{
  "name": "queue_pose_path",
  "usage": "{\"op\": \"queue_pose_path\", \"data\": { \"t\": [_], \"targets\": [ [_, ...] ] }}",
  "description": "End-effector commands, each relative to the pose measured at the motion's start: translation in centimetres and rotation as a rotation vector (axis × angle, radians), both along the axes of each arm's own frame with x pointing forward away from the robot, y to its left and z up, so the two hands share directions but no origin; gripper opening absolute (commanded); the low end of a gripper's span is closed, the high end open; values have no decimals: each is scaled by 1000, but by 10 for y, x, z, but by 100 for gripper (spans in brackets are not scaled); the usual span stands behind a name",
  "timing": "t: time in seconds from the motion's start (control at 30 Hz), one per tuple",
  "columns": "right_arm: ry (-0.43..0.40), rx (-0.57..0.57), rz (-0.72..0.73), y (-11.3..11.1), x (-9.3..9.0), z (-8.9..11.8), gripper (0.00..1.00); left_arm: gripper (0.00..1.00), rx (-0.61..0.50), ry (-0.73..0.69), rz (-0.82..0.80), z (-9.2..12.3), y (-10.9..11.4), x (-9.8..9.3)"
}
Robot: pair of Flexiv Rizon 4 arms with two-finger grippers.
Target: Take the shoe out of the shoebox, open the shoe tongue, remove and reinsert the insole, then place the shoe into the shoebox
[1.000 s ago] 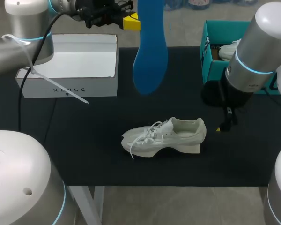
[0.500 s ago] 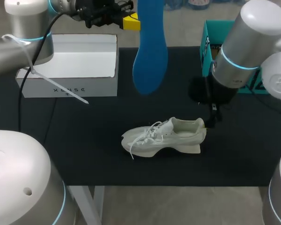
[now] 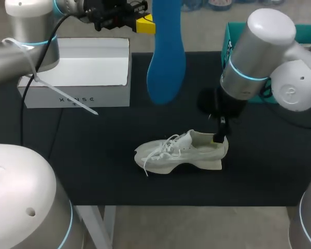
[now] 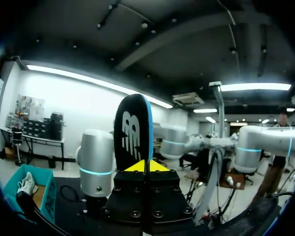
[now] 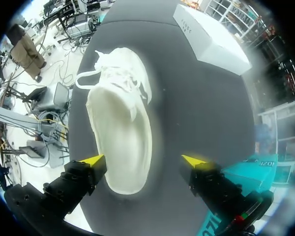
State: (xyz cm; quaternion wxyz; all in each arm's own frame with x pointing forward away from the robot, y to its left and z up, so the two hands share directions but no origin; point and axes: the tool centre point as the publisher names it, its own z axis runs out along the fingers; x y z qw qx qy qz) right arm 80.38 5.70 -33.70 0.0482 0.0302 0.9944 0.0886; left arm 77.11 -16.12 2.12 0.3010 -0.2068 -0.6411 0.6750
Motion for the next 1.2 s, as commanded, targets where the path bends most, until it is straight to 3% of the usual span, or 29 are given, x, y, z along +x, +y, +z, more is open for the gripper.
{"op": "queue_pose_path", "data": {
  "t": [0.03, 0.37, 0.4, 0.43, 0.83, 1.2],
  "targets": [
    [11, 8, 2, 6, 8, -19, 100, 0, 0, 0, 3, 0, 0, -1],
    [35, 22, 11, 15, 14, -40, 100, 0, 0, 0, 3, 0, 0, -1],
    [36, 23, 11, 16, 15, -43, 59, 0, 0, 0, 3, 0, 0, -1],
    [41, 22, 14, 17, 15, -46, 0, 0, 0, 0, 3, 0, 0, -1],
    [83, 30, 10, 17, 10, -60, 0, 0, 0, 0, 3, 0, 0, -1],
    [26, 67, -28, -6, 1, -29, 0, 0, 0, 0, 3, 0, 0, -1]
  ]
}}
